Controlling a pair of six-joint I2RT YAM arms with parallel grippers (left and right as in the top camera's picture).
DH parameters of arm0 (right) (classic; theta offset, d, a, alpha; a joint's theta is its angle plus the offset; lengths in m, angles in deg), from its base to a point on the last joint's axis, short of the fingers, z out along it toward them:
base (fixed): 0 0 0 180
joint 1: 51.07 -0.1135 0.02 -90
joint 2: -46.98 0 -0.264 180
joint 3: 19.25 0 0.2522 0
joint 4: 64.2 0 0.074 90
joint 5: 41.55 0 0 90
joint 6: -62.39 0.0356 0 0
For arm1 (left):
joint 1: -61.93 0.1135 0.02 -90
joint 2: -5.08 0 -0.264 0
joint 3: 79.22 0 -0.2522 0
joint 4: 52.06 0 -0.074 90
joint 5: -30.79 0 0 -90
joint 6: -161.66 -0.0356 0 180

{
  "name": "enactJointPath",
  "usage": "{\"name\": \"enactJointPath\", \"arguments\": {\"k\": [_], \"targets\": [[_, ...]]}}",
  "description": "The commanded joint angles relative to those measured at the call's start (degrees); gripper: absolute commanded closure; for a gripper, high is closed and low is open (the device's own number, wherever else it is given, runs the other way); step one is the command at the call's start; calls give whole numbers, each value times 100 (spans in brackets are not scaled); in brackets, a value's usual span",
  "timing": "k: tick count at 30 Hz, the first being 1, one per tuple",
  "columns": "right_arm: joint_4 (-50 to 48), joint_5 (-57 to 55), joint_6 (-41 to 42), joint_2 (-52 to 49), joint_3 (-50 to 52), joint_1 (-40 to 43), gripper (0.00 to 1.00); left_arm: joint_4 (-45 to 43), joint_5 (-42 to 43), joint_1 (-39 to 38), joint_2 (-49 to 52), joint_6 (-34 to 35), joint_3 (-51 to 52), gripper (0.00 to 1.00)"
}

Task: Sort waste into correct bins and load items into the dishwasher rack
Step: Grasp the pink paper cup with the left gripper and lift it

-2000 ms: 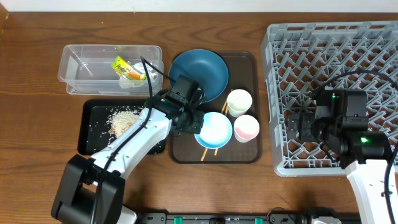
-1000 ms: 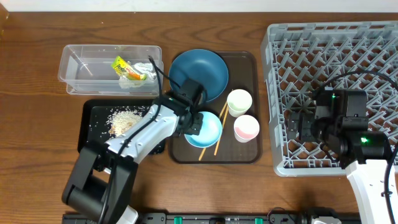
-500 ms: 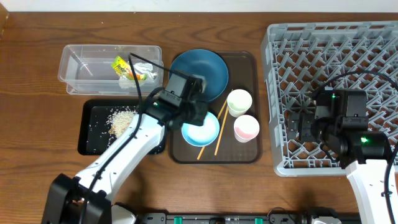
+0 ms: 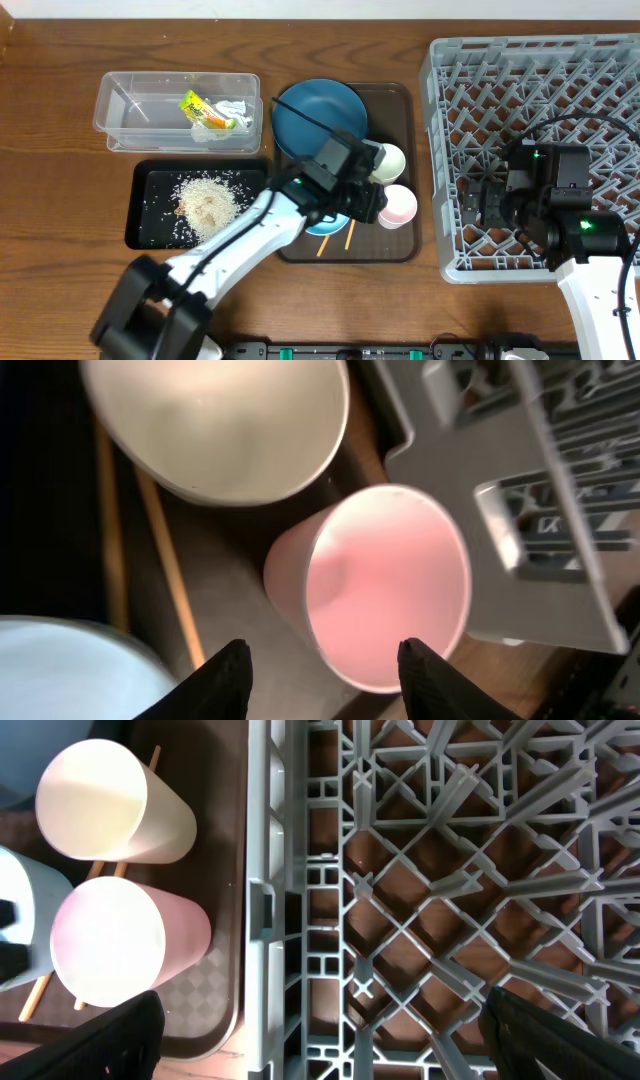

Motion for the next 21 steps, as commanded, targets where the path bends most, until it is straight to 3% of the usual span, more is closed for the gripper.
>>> {"name": "enactJointPath", "arguments": {"k": [1, 4, 6, 7, 10, 21], "targets": [[9, 28, -28, 22, -122, -92, 1, -31, -127, -101, 310, 278, -127, 50], [17, 28, -28, 22, -122, -92, 1, -42, -127, -138, 544, 313, -127, 53], [26, 28, -31, 22, -122, -92, 1, -13, -127, -138, 616, 313, -127, 66], [28, 28, -31, 22, -122, -92, 1, 7, -127, -136, 619, 313, -127, 78], [28, 28, -31, 22, -122, -92, 1, 0, -127, -125, 608, 310, -129, 92], [-177, -57, -28, 22, -122, -92, 1, 632, -68, 393, -435, 313, -129, 94]]}}
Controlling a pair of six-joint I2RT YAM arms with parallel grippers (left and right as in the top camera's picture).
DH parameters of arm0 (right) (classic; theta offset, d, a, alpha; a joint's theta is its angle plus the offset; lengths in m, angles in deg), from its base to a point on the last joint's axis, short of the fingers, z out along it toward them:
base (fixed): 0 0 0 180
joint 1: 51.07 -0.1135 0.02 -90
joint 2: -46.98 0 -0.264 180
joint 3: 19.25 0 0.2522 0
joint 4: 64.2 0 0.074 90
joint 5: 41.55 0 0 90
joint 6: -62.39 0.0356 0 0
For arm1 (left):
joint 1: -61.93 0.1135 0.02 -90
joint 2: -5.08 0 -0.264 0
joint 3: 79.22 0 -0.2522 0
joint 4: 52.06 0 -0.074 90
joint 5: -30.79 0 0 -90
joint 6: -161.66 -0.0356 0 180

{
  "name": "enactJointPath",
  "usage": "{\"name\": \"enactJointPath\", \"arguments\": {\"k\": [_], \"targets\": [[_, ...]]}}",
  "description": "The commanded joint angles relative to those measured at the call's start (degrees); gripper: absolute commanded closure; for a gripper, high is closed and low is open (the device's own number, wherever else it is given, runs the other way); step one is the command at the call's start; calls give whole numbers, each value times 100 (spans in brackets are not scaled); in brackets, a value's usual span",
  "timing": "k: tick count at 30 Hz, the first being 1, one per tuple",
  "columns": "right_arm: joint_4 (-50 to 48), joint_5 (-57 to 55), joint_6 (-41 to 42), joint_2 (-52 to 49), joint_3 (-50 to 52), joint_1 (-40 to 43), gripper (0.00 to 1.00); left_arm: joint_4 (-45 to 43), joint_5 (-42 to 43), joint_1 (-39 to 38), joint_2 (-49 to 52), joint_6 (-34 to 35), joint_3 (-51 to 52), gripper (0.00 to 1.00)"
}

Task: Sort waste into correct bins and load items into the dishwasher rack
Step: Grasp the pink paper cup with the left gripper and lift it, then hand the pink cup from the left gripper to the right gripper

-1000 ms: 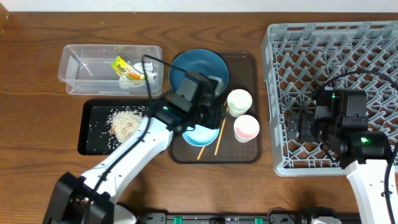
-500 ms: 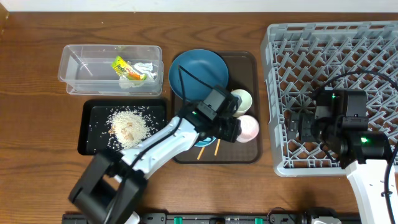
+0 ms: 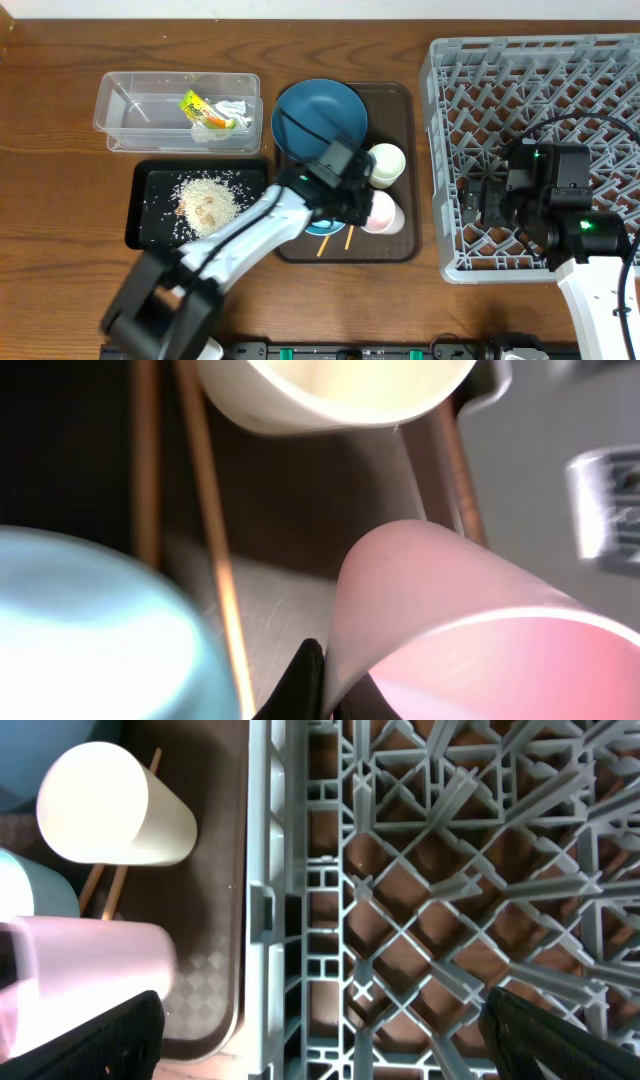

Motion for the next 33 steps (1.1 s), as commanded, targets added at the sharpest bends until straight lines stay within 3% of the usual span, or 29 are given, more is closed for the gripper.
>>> {"name": "enactJointPath", "arguments": {"k": [1, 6, 11, 16, 23, 33], "targets": [[-160, -52, -26, 22, -122, -92, 3, 166, 103, 378, -739, 15, -129, 94], [-501, 678, 136, 11, -114, -92, 7, 4, 1191, 1298, -1207, 380, -129, 94], [-616, 2697, -758, -157, -92, -98, 5, -837, 3244, 2245, -1014, 1086, -127, 94], [-562, 4498, -1829, -568, -90, -179, 1, -1738, 4819, 2492, -610, 1786, -127, 94], [-1095, 4756, -1934, -1209, -90, -780, 1, -1886, 5226, 2208, -321, 1851, -127, 94], [-3117, 4756, -1932, -1419, -90, -1121, 13, -1891, 5554, 2046, -313, 1853, -127, 94]]}}
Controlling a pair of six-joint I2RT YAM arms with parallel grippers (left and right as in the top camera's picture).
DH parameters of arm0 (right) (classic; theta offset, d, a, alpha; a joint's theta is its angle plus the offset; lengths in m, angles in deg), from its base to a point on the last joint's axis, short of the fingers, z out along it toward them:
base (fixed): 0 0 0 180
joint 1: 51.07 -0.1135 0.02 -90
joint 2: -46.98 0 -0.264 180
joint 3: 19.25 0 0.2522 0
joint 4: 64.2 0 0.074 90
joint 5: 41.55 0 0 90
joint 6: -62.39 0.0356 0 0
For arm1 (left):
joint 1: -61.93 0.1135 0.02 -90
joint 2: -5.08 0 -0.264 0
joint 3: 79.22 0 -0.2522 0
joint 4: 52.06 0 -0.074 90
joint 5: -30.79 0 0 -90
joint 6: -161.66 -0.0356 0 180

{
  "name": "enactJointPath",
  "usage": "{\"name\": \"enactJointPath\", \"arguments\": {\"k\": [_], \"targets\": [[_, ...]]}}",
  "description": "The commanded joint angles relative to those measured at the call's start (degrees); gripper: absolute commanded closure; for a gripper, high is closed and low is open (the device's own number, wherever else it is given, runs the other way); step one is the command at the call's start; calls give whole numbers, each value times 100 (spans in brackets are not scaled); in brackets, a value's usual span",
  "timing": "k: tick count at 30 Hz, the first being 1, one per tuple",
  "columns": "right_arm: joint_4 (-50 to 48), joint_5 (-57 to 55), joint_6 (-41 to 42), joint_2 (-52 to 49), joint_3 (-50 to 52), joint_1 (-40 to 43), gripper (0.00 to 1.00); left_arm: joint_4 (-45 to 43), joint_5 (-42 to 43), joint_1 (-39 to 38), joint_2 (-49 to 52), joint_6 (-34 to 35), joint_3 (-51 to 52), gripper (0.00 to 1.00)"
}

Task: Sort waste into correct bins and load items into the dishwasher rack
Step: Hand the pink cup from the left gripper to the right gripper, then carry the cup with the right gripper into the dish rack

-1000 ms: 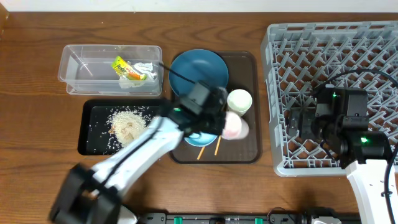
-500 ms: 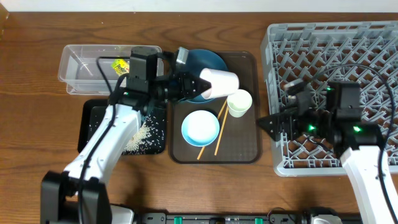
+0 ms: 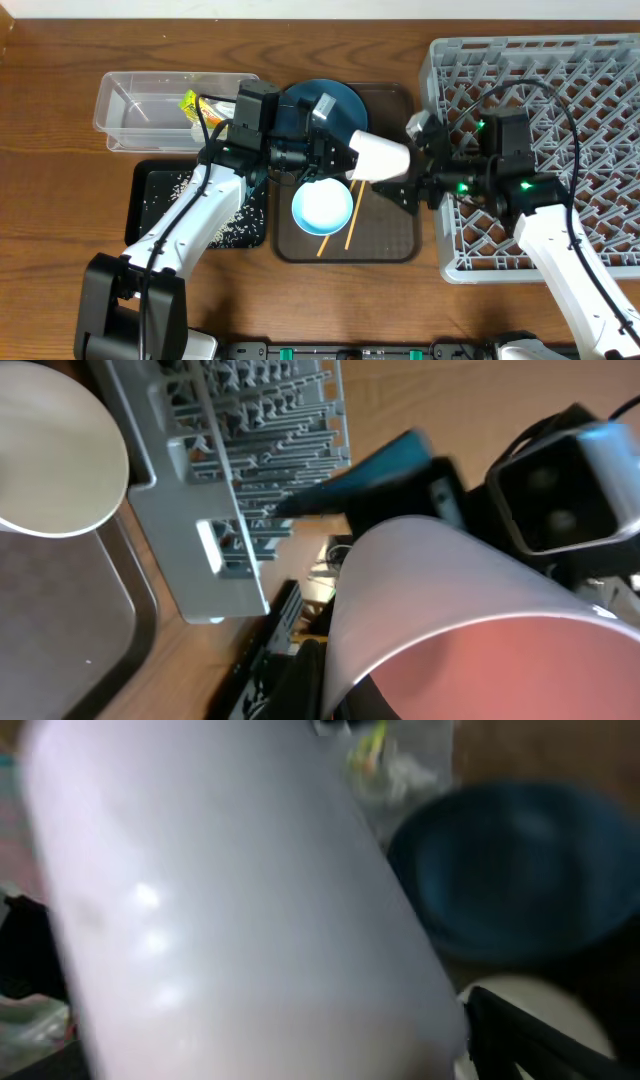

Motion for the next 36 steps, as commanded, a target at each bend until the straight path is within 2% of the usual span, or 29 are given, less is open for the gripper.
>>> {"name": "enactJointPath", "arguments": {"k": [1, 4, 8, 11, 19, 22, 23, 24, 25, 26, 29, 33, 36], "targets": [[-382, 232, -83, -4, -85, -37, 13, -11, 424, -2, 17, 37, -116, 94], [-625, 1088, -155, -7, -85, -37, 11, -13, 426, -2, 17, 35, -116, 94], [-623, 2044, -387, -7, -85, -37, 18, -13, 428, -2, 17, 35, -116, 94], [-605, 2120, -385, -7, -85, -37, 24, -13, 426, -2, 17, 37, -116, 94], [-581, 1891, -380, -7, -85, -37, 51, -11, 428, -2, 17, 37, -116, 94], [-520, 1735, -332, -4, -85, -37, 52, -13, 411, -2, 17, 26, -116, 94], [-483, 1613, -247, -7, -85, -35, 49, -11, 374, -2, 17, -57, -116, 91], [-435, 1462, -153, -7, -85, -37, 46, -9, 302, -2, 17, -186, -116, 84], [-358, 1248, -48, -4, -85, -35, 42, -9, 203, -2, 17, -341, -114, 67], [-280, 1016, 37, -4, -87, -35, 40, -7, 66, -2, 17, -503, -105, 60], [37, 76, 350, -4, -87, 22, 45, 297, -905, 39, 17, -1032, -79, 53], [616, -774, 479, 87, -142, 260, 51, 1464, -3058, 212, 11, -1563, -81, 52], [1327, -1423, 474, 203, -387, 562, 62, 2059, -3606, 374, -57, -1941, -87, 52]]}}
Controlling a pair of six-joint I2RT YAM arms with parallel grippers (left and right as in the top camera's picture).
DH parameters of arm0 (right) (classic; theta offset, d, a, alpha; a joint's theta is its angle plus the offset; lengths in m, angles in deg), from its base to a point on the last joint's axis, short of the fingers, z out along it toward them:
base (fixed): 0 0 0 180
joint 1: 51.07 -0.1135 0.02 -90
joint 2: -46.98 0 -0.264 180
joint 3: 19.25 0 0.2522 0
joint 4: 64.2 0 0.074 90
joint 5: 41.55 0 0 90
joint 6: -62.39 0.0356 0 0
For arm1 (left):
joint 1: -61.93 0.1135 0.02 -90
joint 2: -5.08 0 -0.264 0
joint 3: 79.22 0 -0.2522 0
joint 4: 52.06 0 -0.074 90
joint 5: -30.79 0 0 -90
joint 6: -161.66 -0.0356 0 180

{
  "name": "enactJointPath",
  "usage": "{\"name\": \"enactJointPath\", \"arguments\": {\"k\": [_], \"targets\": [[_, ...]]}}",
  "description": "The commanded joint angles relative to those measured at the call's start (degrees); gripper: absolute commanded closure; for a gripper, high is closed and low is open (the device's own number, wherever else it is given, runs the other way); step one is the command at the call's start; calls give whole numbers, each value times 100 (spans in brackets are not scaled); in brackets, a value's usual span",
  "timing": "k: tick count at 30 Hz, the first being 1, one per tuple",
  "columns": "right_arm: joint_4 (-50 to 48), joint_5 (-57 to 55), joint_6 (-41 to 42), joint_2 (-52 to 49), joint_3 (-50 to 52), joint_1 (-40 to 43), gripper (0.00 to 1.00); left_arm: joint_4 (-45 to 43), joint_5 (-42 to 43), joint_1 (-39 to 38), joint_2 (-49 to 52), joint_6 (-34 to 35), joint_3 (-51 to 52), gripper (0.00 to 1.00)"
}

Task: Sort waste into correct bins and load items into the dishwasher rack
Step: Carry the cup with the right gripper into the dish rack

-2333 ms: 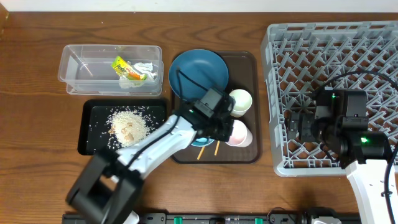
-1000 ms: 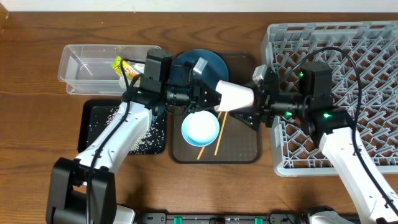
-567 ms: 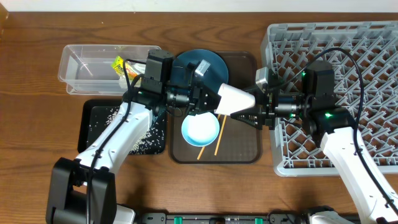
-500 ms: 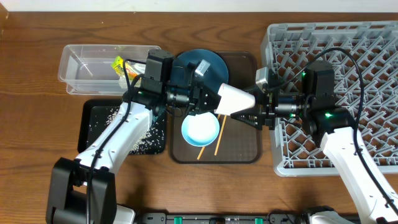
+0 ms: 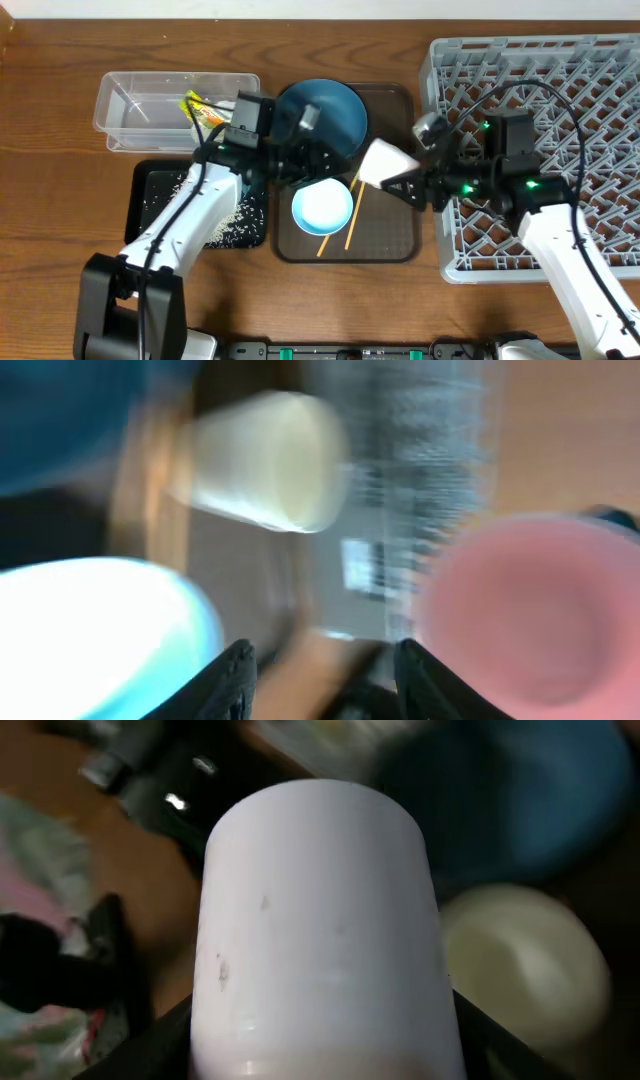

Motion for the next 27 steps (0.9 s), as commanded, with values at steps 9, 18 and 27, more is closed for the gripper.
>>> {"name": "enactJointPath", "arguments": {"k": [9, 18, 27], "targets": [[2135, -3241, 610, 282, -1991, 1707, 99, 1290, -2916, 422, -970, -1237, -61, 51], [2586, -5191, 1515, 48, -2216, 3263, 99, 1392, -3394, 422, -1593, -1235, -61, 48], [2981, -5187, 1860, -1132, -2763, 4562, 99, 1419, -3392, 422, -1596, -1235, -61, 47]]}}
